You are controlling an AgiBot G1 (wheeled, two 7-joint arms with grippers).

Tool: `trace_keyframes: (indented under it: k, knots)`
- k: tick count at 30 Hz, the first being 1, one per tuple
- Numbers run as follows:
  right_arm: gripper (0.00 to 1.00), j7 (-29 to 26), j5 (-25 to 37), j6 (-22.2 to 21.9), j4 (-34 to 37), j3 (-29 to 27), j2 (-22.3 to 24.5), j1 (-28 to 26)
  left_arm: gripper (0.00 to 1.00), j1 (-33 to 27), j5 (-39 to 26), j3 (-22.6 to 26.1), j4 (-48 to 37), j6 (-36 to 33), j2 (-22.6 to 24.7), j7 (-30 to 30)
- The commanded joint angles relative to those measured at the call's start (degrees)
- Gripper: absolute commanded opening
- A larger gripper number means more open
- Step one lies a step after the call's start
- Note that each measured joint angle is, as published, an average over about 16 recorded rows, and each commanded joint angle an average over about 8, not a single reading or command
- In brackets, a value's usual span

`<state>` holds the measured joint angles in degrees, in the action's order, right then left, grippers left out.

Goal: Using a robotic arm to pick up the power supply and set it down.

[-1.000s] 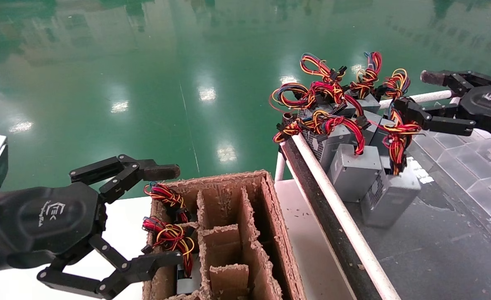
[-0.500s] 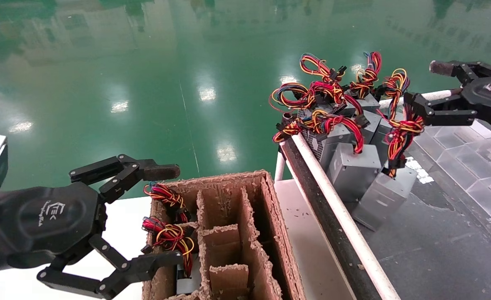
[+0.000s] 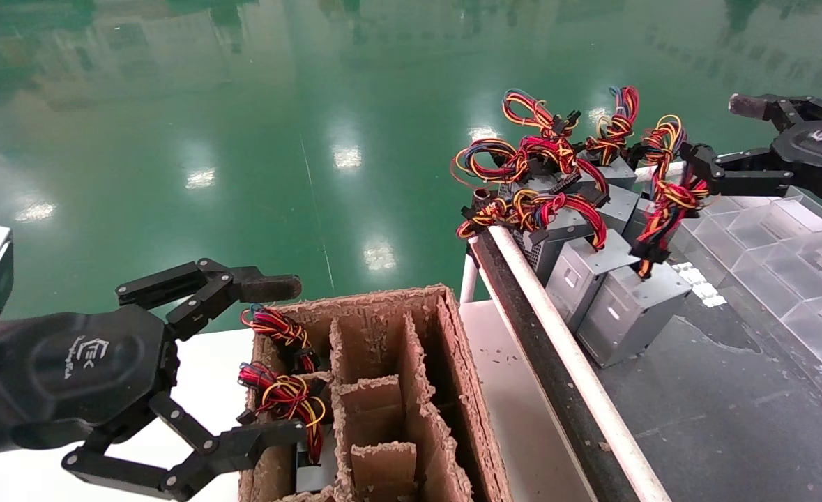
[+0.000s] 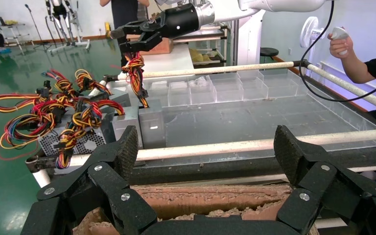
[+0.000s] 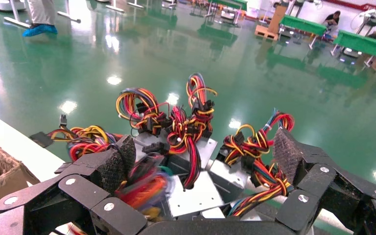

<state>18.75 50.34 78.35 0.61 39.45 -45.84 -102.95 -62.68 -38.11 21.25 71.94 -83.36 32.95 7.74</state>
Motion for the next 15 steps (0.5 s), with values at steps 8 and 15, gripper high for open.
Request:
trace_keyframes:
  k: [8,15]
  knots:
    - [1.00,-3.3,1.3,0.0,0.8,0.9,-0.7,0.5,1.00,0.0,0.0,0.0,0.0,0.0,0.0,0.0]
    - [1.00,-7.1,1.3,2.2,1.1,0.8,-0.5,0.8,1.00,0.0,0.0,0.0,0.0,0.0,0.0,0.0]
